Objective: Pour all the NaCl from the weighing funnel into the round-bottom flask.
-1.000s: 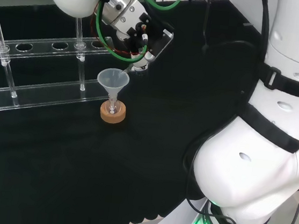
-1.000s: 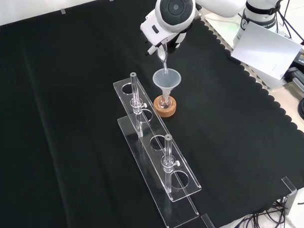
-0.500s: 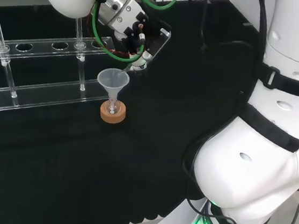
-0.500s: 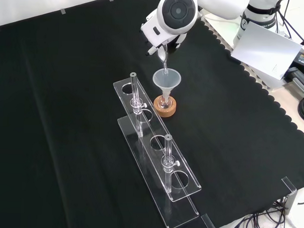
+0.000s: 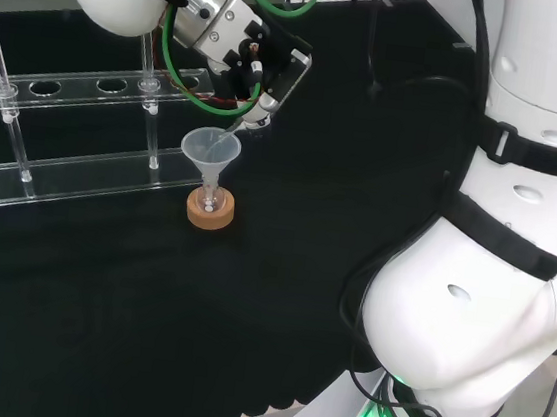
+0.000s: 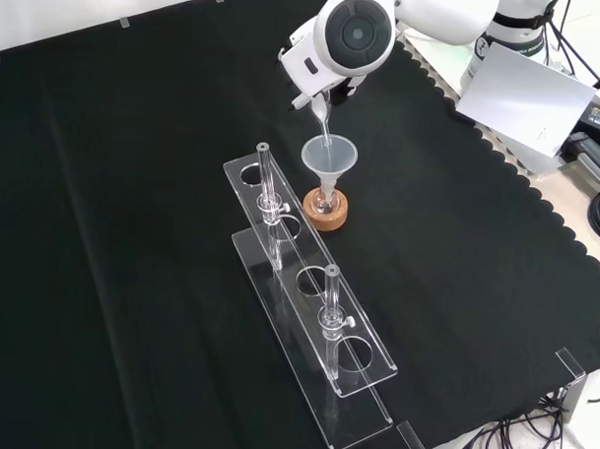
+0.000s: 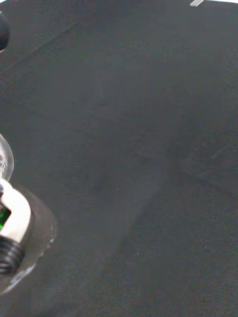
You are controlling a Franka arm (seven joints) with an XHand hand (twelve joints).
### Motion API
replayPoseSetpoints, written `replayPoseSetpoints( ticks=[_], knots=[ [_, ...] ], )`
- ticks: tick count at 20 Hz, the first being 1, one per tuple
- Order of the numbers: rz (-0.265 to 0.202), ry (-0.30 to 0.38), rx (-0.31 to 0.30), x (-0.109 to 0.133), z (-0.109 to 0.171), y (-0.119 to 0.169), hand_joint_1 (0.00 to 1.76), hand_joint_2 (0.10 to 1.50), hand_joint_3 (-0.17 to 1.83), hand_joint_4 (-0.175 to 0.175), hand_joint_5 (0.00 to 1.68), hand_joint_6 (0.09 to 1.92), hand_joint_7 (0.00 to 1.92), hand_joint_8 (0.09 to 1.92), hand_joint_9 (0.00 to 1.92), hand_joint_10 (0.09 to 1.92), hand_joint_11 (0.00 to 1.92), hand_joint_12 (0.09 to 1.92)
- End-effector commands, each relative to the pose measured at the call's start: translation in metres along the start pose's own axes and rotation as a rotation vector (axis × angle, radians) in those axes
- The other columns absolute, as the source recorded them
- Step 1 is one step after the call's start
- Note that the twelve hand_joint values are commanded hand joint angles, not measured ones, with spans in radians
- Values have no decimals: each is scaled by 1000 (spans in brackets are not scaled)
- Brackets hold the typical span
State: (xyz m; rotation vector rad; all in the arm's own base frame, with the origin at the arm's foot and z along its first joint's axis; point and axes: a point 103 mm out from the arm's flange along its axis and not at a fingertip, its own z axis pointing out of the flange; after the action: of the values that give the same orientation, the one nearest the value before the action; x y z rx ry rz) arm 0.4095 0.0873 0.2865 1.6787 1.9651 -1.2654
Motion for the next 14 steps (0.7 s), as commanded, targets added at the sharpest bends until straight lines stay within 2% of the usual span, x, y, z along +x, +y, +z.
replayPoseSetpoints(
  ticks=[1, 14],
  knots=[
    [6, -14, 3, 0, -1, 0, 1088, 804, 455, 175, 1177, 768, 1444, 195, 1608, 87, 1317, 707],
    [15, -60, 9, 1, -3, 1, 1087, 805, 454, 175, 1175, 772, 1440, 196, 1605, 87, 1316, 708]
  ],
)
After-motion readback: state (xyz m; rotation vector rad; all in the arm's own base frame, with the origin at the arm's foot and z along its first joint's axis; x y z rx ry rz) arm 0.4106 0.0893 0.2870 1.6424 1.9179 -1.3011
